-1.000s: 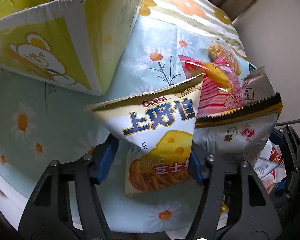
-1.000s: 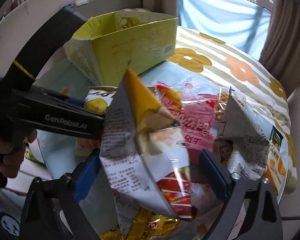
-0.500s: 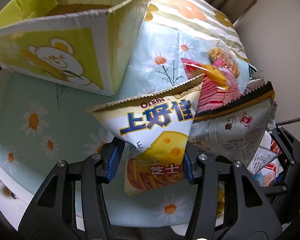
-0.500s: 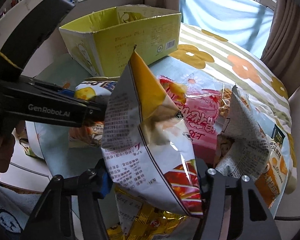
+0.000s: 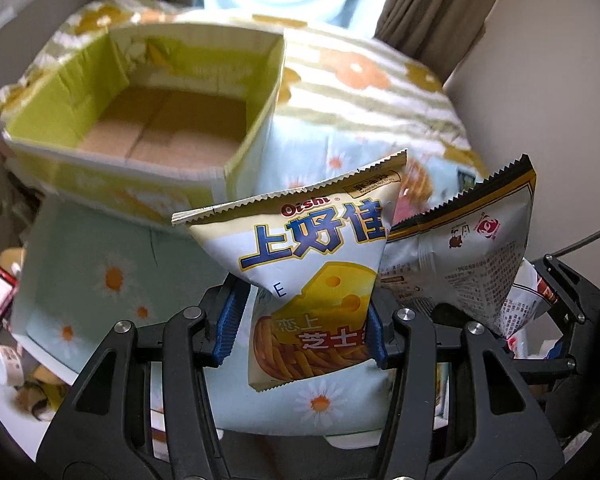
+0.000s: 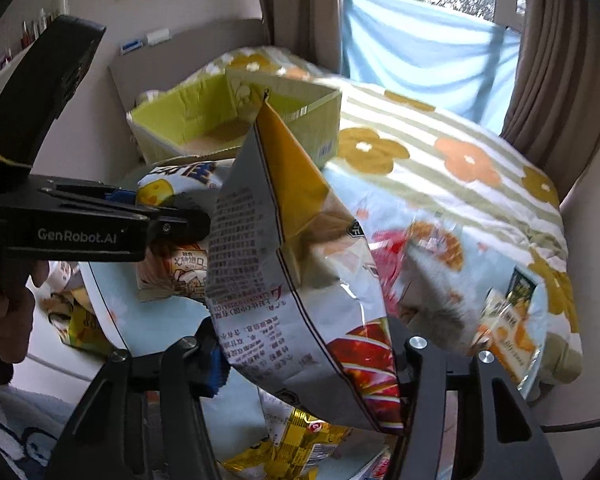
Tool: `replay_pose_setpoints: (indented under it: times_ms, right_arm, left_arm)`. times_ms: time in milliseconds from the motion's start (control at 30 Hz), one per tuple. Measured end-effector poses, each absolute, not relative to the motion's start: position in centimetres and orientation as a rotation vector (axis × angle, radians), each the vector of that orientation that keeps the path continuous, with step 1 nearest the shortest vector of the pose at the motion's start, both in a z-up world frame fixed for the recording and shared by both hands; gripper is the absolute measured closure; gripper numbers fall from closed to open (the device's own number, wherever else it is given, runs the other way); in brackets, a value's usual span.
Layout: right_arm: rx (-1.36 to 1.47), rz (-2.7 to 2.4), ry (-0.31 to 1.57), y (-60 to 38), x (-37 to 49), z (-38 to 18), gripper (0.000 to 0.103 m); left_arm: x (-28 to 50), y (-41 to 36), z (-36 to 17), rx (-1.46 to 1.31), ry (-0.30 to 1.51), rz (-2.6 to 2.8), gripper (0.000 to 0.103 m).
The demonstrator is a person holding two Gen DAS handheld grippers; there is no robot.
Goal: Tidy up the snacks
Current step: 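Carry the Oishi bag into the yellow box while the right tool carries its bag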
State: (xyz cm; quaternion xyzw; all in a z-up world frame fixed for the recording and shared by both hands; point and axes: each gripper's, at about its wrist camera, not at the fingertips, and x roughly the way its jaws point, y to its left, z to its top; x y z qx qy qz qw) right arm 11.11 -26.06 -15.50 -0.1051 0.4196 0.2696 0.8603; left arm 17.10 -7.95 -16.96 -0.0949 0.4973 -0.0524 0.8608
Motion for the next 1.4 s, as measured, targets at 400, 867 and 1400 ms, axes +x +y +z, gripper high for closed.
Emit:
replay_pose_setpoints:
  times_ms: [400,867,1400]
  right_arm:
    - [-0.225,0.524,0.760,-22.2,14.3,-8.4,0.050]
    - [-0.112,0.381,0.804,-10.2,23.9,-8.5,0.050]
    - [0.069,0.245,0.993,-6.2,31.1,-13.9,0.050]
  left_arm:
    - [21.0,-1.3,-9.7,-0.232,0.861,-0.113,0.056]
    - [32.8,12.1,-11.0,-0.189,0.914,-0.121,0.056]
    - [42.4,15.6,-19.9,-0.048,1.112,-0.147,0.055]
